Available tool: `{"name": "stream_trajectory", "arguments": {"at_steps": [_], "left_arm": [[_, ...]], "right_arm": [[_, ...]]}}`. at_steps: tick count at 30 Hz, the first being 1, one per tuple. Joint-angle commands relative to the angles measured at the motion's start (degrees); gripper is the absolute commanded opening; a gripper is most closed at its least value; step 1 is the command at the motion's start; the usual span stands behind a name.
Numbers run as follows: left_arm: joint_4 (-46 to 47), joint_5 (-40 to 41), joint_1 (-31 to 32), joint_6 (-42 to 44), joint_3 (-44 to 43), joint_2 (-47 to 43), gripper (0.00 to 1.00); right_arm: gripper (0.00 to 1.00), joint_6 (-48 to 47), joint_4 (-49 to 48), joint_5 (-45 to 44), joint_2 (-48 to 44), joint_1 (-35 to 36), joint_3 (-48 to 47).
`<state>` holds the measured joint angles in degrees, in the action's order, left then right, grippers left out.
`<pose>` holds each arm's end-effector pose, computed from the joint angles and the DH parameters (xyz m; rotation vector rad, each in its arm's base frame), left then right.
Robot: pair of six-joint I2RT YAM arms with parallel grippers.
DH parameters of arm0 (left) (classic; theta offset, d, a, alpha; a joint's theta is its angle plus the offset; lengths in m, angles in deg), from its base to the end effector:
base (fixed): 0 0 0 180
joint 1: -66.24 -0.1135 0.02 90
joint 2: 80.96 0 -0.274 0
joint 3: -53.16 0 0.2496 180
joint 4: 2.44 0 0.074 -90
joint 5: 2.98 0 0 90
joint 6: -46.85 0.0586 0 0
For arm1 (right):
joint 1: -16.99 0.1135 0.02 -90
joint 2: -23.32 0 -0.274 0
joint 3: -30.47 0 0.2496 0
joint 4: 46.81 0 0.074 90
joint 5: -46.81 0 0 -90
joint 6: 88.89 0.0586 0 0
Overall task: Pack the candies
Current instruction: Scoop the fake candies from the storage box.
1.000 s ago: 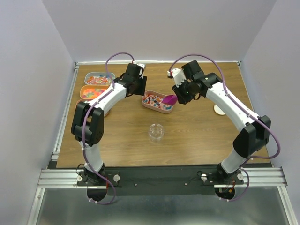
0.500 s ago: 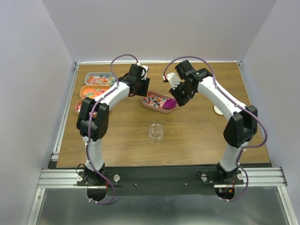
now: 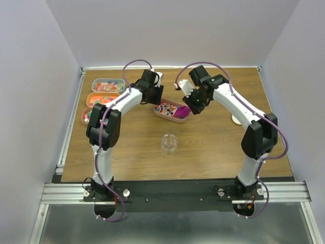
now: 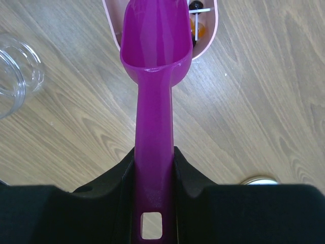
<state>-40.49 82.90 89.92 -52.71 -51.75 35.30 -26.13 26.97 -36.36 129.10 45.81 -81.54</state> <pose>0.4307 -0.1935 0.2095 0.3349 2.4377 -0.3451 0.3411 0.1956 0.2821 -1.3194 2.4092 0.1714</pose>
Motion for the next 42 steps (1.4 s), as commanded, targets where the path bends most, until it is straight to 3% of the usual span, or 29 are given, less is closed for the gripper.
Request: {"name": "stream_trajectory", "arguments": {"at_steps": [1, 31, 42], "left_arm": [[-1.17, -1.94, -0.39, 0.86, -1.20, 1.50, 0.57], [1.38, -12.32, -0.39, -0.98, 0.30, 0.89, 0.51], [1.99, -13.19, -0.48, -2.04, 1.17, -1.04, 0.51]], "right_arm": [[0.01, -2.55, -2.39, 0.99, 1.71, 0.36, 2.03], [0.01, -2.47, -14.61, 8.46, 4.96, 2.38, 7.49], [0.01, 0.53, -25.68, 11.98, 2.33, 2.47, 17.50]]}}
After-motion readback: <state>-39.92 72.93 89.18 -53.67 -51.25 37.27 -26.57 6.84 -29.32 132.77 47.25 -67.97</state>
